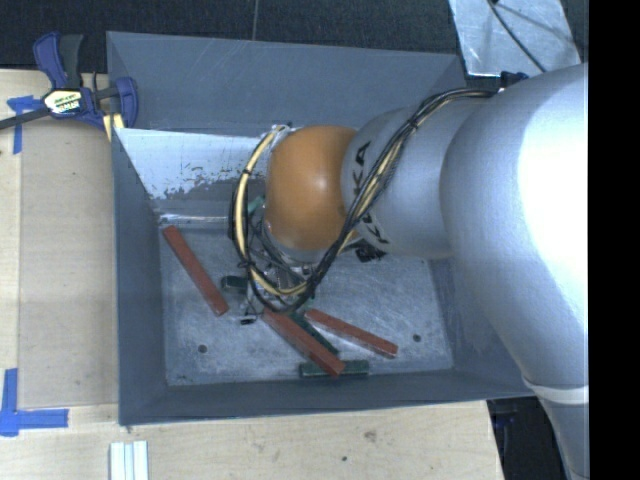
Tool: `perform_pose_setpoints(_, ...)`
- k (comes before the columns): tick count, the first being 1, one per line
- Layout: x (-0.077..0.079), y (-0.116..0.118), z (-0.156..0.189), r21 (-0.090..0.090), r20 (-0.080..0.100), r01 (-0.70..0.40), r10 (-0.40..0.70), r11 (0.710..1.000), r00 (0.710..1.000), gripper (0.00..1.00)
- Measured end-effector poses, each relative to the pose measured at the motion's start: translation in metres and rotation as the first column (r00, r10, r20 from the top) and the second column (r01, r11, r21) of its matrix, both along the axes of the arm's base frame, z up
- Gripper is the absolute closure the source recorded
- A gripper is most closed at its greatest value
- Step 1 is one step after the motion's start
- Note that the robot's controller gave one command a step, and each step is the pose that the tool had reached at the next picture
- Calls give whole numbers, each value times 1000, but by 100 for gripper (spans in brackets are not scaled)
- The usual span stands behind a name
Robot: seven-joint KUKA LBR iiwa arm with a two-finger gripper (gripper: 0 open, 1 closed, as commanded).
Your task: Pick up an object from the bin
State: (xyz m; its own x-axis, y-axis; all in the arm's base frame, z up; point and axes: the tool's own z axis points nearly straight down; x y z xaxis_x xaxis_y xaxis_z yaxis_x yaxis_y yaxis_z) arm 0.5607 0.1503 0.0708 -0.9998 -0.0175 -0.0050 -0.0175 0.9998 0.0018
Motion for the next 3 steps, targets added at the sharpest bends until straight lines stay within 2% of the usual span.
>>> perform_pose_setpoints(1,-19,-45,0,-3,-3,-40,40,999,999,100)
perform_pose_setpoints(2,-30,-38,141,-2,6,-241,241,971,971,100)
perform_pose_setpoints(3,-31,-38,137,-2,-2,-237,237,971,971,0)
